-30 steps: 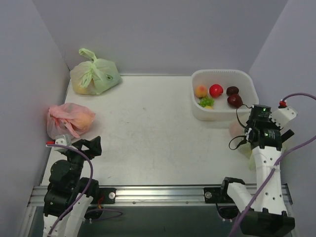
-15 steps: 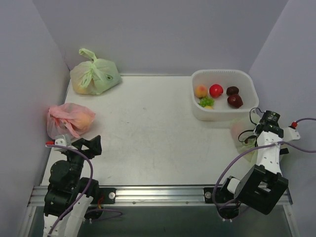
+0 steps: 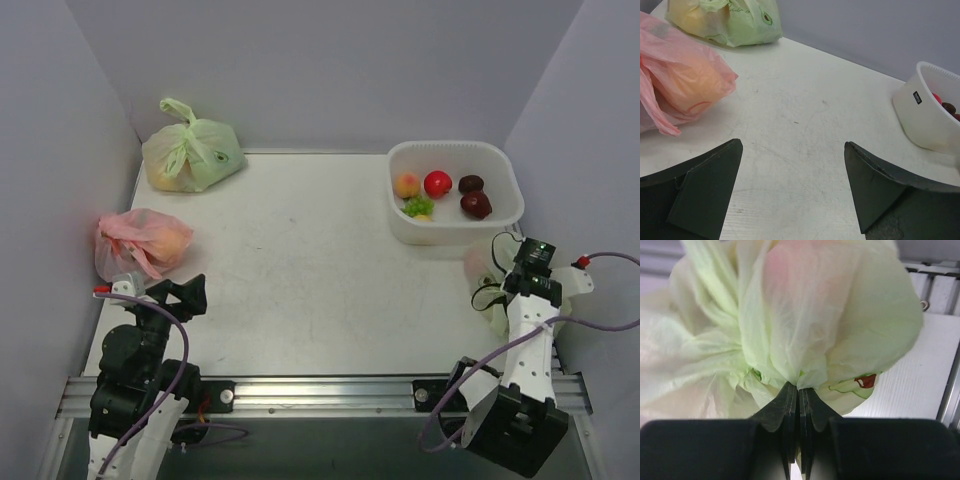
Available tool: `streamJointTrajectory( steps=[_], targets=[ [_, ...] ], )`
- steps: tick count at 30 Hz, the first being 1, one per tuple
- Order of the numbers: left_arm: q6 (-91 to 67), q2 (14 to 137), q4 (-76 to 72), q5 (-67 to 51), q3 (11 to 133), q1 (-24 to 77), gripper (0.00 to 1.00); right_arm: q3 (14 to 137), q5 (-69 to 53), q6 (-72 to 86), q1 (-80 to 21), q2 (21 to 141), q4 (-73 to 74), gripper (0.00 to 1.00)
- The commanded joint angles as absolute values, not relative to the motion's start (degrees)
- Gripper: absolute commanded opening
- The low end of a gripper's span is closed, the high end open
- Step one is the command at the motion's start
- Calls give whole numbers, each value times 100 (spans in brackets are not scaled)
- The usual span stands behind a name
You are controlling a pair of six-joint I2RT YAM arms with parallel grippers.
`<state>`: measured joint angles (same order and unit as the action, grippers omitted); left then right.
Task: Untie the knot of the plastic bag and take out the fruit
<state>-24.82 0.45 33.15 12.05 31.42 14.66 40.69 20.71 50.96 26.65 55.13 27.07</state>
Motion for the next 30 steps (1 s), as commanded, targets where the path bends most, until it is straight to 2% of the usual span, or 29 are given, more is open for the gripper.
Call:
streamJointTrajectory(
  steps=[1, 6, 10, 11, 18, 23, 30],
  targets=[
    [-2417, -211, 3023, 1108, 3146, 1477, 94, 4148, 1995, 5097, 2015, 5169, 3330, 0],
    [-2408, -88, 3023, 1081, 3155, 1494, 94, 4411, 1986, 5212, 793, 4800, 3937, 0],
    [-2408, -44, 2997, 985, 3173, 1503, 95, 4702, 2004, 5265, -665, 4790, 4122, 0],
    [-2391, -35, 2962, 941, 3173, 1503, 95, 4867, 2082, 5204, -1381, 4834, 4096, 0],
    [-2548, 377, 2866, 695, 3208, 1512, 95, 6088, 3101, 5195, -4161, 5982, 3999, 0],
    [-3023, 1325, 2435, 1, 3217, 1608, 97, 6697, 3103, 4913, -4789, 6845, 3097, 0],
    [-3164, 3145, 2276, -930, 3875, 1723, 97, 6750, 3173, 4965, -5457, 7812, 1890, 0]
  ],
)
